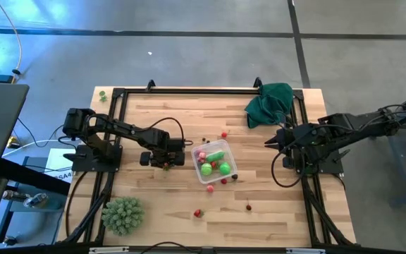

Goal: Pick and placing Produce into tupperware
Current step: Put the red strawberry into the transparent container

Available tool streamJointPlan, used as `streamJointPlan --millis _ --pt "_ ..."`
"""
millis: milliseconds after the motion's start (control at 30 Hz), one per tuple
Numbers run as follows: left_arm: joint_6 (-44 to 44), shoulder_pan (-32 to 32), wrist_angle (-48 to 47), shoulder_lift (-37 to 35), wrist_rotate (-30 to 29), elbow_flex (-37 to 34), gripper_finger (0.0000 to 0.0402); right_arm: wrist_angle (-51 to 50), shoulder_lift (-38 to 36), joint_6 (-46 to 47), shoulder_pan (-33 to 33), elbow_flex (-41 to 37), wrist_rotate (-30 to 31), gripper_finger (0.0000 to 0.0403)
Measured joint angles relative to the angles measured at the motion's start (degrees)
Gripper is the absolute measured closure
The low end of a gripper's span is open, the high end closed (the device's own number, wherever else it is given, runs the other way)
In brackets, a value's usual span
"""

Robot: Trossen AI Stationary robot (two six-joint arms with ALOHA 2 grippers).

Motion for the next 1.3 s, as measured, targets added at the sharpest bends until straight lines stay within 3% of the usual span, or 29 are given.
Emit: streamJointPlan --millis 800,1033,1300 --pt "2.7 0.0 0.31 -0.02 -0.36 1.52 0.0252 0.0 0.0 -0.02 0.0 0.0 -0.02 0.0371" --pt "6.87 0.0 0.15 -2.95 -5.53 3.9 0.0252 0.0 -0.02 0.0 -0.01 0.0 -0.02 0.0371" --pt "13.96 0.0 0.49 -9.36 -16.73 8.37 0.0252 0.0 -0.02 0.0 0.0 0.0 0.0 0.0371"
